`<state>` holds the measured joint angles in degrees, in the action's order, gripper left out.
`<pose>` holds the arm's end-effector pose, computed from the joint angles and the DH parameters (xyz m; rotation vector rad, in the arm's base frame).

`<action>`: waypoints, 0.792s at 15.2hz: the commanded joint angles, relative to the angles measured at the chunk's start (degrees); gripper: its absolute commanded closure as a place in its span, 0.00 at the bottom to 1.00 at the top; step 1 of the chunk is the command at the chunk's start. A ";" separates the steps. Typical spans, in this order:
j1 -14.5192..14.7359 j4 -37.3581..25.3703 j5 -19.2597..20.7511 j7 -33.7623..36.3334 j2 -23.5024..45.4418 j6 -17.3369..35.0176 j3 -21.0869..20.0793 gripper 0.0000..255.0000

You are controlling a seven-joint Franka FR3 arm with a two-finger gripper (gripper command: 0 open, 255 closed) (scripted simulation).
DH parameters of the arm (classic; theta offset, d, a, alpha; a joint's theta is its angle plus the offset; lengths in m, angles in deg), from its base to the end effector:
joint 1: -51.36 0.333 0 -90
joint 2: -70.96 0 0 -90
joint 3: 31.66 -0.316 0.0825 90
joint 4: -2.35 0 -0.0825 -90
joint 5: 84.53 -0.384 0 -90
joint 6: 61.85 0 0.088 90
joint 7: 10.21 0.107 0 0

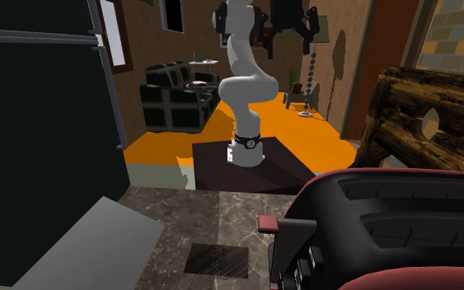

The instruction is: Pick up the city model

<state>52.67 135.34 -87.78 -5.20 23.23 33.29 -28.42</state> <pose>0.3027 -0.0114 0.6301 -3.0221 0.1610 -0.2549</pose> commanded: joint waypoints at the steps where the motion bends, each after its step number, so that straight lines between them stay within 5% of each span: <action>1: 0.00 0.00 0.00 0.00 0.00 0.00 0.00 0.00; 12: -1.26 1.72 3.68 -8.46 16.64 15.06 6.74 0.00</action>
<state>51.45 136.81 -84.30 -13.13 38.42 46.86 -22.07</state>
